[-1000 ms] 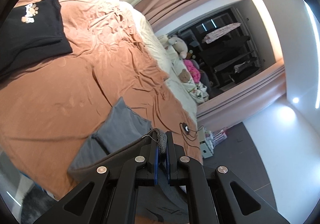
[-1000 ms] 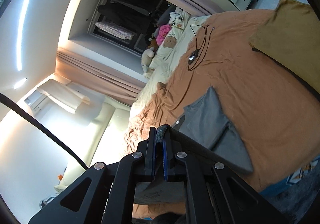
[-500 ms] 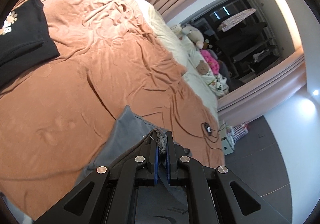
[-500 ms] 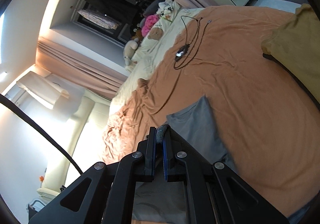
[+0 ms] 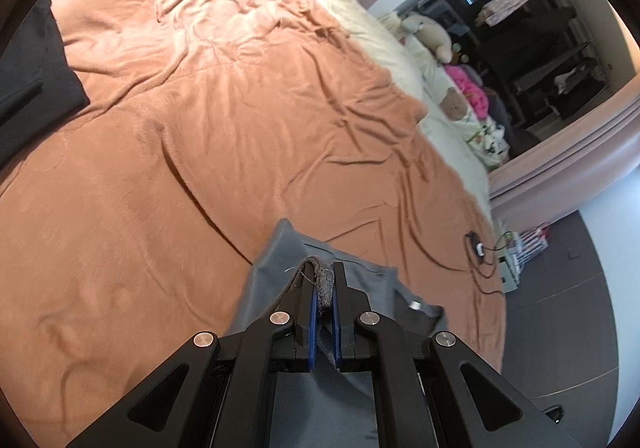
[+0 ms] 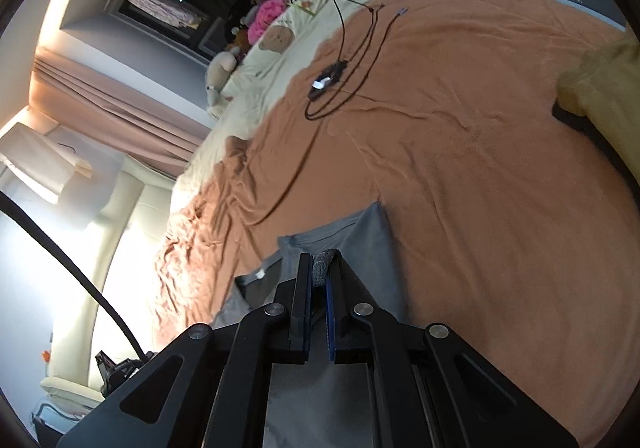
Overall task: Fold small clothes
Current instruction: 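Lower the held grey shirt edge onto the bed with both grippers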
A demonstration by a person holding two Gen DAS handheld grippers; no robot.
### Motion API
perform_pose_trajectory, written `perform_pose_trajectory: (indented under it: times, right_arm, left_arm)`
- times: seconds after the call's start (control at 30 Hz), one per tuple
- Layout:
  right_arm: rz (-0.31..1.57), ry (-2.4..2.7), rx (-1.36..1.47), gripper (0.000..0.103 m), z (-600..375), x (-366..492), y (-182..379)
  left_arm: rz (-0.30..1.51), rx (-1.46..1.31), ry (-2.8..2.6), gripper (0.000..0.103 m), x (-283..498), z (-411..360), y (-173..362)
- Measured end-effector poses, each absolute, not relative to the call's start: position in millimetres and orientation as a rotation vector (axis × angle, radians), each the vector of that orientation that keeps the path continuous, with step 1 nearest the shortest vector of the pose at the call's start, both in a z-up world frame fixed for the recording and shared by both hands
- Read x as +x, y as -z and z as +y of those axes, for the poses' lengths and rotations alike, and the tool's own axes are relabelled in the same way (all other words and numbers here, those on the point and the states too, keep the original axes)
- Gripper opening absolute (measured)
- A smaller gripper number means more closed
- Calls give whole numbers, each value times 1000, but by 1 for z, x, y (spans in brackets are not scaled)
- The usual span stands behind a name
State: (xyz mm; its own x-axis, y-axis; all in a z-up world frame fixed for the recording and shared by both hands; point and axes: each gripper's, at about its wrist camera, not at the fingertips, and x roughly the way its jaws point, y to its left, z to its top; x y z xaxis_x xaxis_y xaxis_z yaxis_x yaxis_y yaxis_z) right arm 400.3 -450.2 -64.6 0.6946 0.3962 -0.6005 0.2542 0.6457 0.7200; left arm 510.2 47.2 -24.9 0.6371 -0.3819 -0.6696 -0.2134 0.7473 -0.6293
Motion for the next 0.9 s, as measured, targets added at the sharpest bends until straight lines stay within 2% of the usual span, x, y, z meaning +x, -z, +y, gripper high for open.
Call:
perform_pose_trajectory:
  times: [0.9]
  right_arm:
    - [1046, -26, 749, 2, -435, 510, 116]
  left_arm:
    - [1104, -557, 8, 6, 624, 24, 141]
